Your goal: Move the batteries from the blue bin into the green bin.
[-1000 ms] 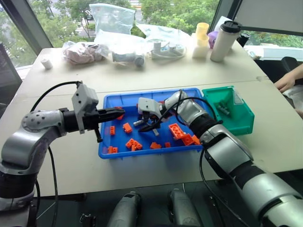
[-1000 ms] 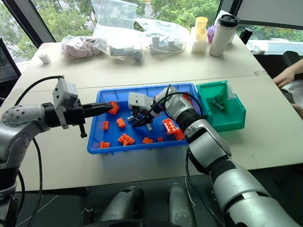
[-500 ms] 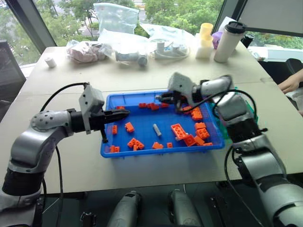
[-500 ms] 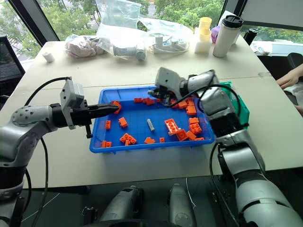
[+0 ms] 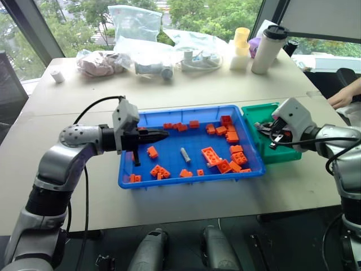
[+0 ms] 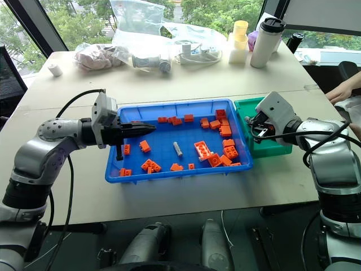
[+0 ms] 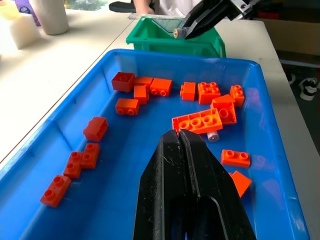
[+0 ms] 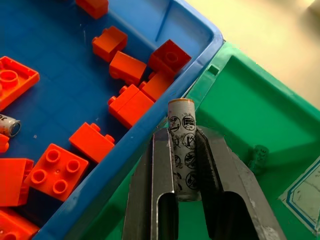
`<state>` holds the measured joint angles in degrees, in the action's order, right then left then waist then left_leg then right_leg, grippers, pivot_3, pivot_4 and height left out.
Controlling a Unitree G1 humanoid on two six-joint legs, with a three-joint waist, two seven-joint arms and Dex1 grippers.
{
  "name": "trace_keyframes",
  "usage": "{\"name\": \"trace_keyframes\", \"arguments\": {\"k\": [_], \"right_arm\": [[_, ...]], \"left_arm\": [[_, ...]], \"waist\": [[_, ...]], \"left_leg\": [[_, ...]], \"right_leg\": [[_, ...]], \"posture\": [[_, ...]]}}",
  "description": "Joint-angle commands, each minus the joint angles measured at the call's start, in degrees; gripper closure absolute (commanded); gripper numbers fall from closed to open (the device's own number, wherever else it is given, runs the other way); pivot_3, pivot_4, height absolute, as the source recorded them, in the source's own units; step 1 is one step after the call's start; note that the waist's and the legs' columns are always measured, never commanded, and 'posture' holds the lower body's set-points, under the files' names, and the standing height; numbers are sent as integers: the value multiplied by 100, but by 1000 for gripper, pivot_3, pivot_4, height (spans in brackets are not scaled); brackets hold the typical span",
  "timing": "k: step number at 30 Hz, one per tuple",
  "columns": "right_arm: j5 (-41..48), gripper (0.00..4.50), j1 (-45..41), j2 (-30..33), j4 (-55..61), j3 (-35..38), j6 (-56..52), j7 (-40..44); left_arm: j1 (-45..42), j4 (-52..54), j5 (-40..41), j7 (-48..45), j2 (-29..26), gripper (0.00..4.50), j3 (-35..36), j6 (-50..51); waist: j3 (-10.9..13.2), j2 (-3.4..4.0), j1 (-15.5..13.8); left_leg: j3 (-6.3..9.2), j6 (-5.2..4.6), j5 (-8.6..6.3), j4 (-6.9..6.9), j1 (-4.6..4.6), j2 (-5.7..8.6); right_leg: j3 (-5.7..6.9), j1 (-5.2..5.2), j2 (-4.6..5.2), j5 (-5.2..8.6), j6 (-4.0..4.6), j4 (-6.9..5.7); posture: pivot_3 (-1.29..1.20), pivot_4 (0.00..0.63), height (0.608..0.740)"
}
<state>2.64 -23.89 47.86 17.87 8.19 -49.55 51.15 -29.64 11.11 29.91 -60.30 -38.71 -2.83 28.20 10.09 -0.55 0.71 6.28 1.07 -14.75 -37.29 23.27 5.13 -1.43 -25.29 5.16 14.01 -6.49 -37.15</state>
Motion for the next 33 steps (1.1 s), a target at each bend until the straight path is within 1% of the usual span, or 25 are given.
{"name": "trace_keyframes", "arguments": {"k": [1, 2, 5, 6, 10, 12, 14, 17, 21, 23, 25, 28, 31, 33], "right_arm": [[170, 2522, -80, 153, 252, 280, -30, -181], [206, 2109, -92, 171, 250, 291, -44, -213], [215, 447, -148, 251, 144, 282, -10, -356], [214, 59, -143, 305, 104, 259, 22, -367], [454, 59, -401, 249, 121, 171, 89, -394], [940, 59, -626, -5, 503, 5, -219, -212], [1262, 59, -841, -326, 739, -346, -528, -184], [1347, 59, -1118, -708, 696, -826, -856, -414], [1485, 59, -1500, -1512, 473, -1496, -1559, -865], [1504, 59, -1664, -1775, 380, -1735, -1895, -1051], [1550, 59, -1821, -1850, 276, -2005, -2175, -1083], [1635, 59, -1990, -1945, -13, -2412, -2453, -1050], [1597, 59, -2039, -1996, -264, -2826, -2362, -1035], [1553, 59, -2072, -2051, -409, -2975, -2285, -1079]], "left_arm": [[-100, -30, -68, -102, 5, 4500, 11, -147], [-107, -43, -81, -114, 16, 4500, 6, -160], [-112, -47, -102, -133, 43, 4500, 10, -172], [-108, -44, -109, -132, 48, 4500, 13, -174], [-62, 20, -100, -98, 48, 4500, 59, -141], [-20, 53, -102, -75, 32, 4500, 79, -125], [-5, 71, -105, -56, 24, 4500, 88, -115], [-20, 69, -111, -32, 26, 4500, 90, -103], [11, 130, -98, 55, 4, 4500, 160, -60], [50, 183, -81, 92, -20, 4500, 191, -28], [88, 234, -78, 126, -40, 4500, 205, -8], [152, 325, -54, 183, -64, 4500, 252, 43], [246, 441, -29, 245, -91, 4500, 299, 92], [297, 511, -21, 293, -85, 4500, 335, 137]], "waist": [[0, 0, -4], [0, 0, -7], [0, 0, -10], [0, 0, -10], [0, 0, -11], [0, 0, 17], [0, 0, 38], [0, 0, 17], [0, -1, -15], [0, -1, -14], [0, -1, -8], [-1, -1, 1], [0, -1, 14], [0, -1, 17]], "left_leg": [[0, 0, 0, 0, 0, 0], [0, 0, 0, 0, 0, 0], [0, 0, 0, -1, 1, 0], [0, 0, 0, -1, 1, 0], [0, 0, 0, -3, 1, 1], [0, 0, 0, -2, 0, 0], [0, 0, 0, 4, -2, -6], [4, 0, 0, 5, -1, -8], [10, 1, 1, -7, 4, 1], [11, 7, 4, -5, 4, 1], [13, 31, 18, -3, 4, 1], [13, 31, 18, -3, 5, 2], [13, 30, 17, 0, 4, 0], [12, 30, 17, 0, 4, 1]], "right_leg": [[0, 0, 0, 0, 0, 1], [0, 0, 0, 0, 0, 2], [0, 1, 0, 0, 0, 2], [0, 1, 1, 0, 0, 2], [1, 3, 2, 0, 0, 3], [1, 2, 0, 0, 0, 2], [-1, 0, -4, 0, 0, 2], [0, -1, -6, 0, 0, 2], [4, 2, 1, 0, 0, 2], [4, 1, 1, 0, 0, 1], [5, -1, 1, 0, 0, 1], [4, -2, 1, 0, 0, 2], [5, -4, -1, 0, 0, 1], [4, -4, -2, 0, 0, 1]], "posture": [[0, 150, 740], [0, 150, 740], [0, 150, 740], [0, 150, 740], [0, 150, 740], [0, 150, 740], [0, 150, 740], [0, 150, 740], [0, 150, 740], [0, 150, 740], [0, 150, 740], [0, 150, 740], [0, 150, 740], [0, 150, 740]]}}
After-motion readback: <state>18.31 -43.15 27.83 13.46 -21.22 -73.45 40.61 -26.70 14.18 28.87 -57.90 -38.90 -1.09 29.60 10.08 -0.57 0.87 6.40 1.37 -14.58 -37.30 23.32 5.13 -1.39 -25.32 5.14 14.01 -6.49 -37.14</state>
